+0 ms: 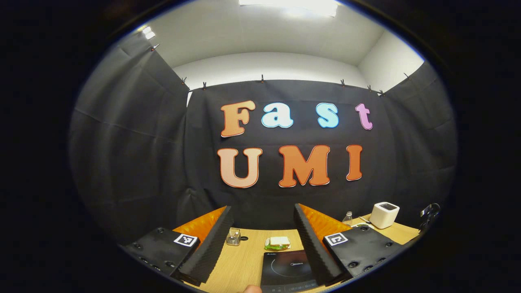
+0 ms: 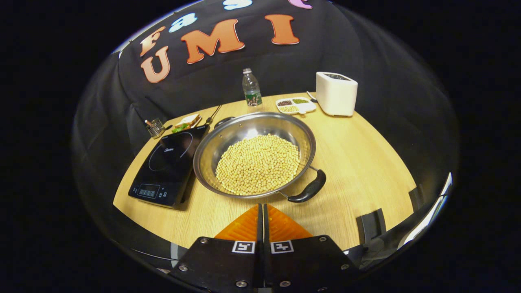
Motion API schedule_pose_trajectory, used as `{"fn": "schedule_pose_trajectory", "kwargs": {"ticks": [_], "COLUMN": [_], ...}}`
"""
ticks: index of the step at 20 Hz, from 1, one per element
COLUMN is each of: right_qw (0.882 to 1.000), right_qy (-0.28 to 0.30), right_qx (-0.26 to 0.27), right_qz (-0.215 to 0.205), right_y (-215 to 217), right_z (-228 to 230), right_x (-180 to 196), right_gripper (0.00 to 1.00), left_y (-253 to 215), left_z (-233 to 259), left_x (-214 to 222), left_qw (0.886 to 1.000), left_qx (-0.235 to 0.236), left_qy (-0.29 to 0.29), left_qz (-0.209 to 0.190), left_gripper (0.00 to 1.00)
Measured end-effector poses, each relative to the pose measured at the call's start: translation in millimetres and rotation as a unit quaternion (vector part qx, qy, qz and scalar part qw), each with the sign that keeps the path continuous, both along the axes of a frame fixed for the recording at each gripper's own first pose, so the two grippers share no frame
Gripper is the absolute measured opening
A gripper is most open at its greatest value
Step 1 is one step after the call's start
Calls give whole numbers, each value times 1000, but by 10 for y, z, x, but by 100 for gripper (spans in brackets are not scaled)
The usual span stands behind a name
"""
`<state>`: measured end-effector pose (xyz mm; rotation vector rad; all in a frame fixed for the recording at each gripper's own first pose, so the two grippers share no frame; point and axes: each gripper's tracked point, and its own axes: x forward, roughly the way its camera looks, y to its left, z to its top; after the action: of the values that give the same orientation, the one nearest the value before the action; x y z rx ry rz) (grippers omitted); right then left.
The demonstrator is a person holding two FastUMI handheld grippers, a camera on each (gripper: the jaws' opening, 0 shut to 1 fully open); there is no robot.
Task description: First push the handle of the pot to place it horizontally, then grasp the pot with both hands and set it on the induction cooktop.
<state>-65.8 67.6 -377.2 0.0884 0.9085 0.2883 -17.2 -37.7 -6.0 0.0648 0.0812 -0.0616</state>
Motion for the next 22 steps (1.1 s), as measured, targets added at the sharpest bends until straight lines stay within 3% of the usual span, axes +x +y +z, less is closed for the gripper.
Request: {"fn": "schedule_pose_trajectory", "kwargs": {"ticks": [8,15,22], "right_qw": [999,997,993], "right_qy": [43,41,59], "right_qx": [-17,-25,27], "right_qz": [-5,-55,-103], "right_y": [22,-238,-318], "right_z": [-393,-518,-584], "right_x": [96,374,508], "right_gripper": [0,0,0], "left_y": [-38,21,-1], "left_z": [-105,-167,-154], "left_x": [66,116,92], "left_qw": [1000,1000,1000], "left_qx": [2,-2,2], "left_qy": [8,13,11], "left_qz": [-2,5,4], "left_gripper": [99,97,98]}}
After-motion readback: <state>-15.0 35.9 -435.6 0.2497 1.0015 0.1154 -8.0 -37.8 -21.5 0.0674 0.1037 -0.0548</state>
